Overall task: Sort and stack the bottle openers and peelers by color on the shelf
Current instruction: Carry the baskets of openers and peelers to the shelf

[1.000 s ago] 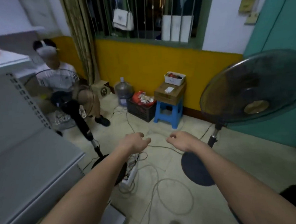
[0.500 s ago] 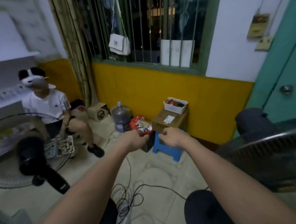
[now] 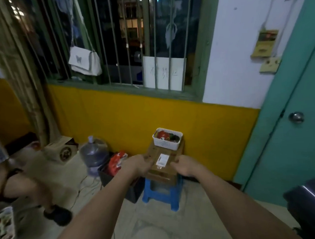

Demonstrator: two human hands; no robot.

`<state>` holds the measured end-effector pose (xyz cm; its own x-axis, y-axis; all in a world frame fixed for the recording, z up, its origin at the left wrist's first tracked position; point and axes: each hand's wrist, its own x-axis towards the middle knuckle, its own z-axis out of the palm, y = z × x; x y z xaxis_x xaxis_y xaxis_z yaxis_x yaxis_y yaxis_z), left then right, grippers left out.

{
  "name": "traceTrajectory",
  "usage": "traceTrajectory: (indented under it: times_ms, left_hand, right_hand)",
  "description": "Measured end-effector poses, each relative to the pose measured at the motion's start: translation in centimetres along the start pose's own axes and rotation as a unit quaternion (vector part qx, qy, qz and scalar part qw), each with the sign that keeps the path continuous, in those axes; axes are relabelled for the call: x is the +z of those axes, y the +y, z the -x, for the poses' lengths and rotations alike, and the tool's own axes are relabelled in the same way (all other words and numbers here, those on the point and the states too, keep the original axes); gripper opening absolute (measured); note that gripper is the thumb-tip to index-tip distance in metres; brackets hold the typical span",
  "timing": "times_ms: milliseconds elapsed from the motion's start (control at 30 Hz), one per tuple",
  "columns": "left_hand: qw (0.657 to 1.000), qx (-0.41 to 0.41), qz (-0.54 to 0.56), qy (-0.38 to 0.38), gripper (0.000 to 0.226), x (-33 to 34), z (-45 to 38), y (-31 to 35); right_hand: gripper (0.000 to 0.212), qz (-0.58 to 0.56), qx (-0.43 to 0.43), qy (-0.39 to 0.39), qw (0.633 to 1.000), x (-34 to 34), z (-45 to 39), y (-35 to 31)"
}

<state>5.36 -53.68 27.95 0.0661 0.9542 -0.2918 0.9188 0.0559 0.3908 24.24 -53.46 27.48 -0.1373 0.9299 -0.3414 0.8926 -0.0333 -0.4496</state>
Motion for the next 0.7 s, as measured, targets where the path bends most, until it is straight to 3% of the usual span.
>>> traceTrajectory:
  times_ms: [267, 567, 700]
  left_hand:
    - [0.999, 0.021, 0.026, -0.023, 0.058, -3.7, -16.4, -0.8]
    - [0.993, -0.007, 0.104, -0.055, 0.047, 0.1, -39.5, -2.5]
    - [0.985, -0.046, 0.160, -0.052, 0.025, 3.0, -48.1, -2.3]
  right_hand:
    - [0.028, -0.095, 0.047, 0.045, 0.993, -4.5, -13.3, 2.6]
    - [0.028, -0.209, 0.104, 0.030, 0.972, -4.0, -34.5, 11.2]
    - [0.025, -0.274, 0.166, -0.003, 0.947, -3.4, -43.4, 15.9]
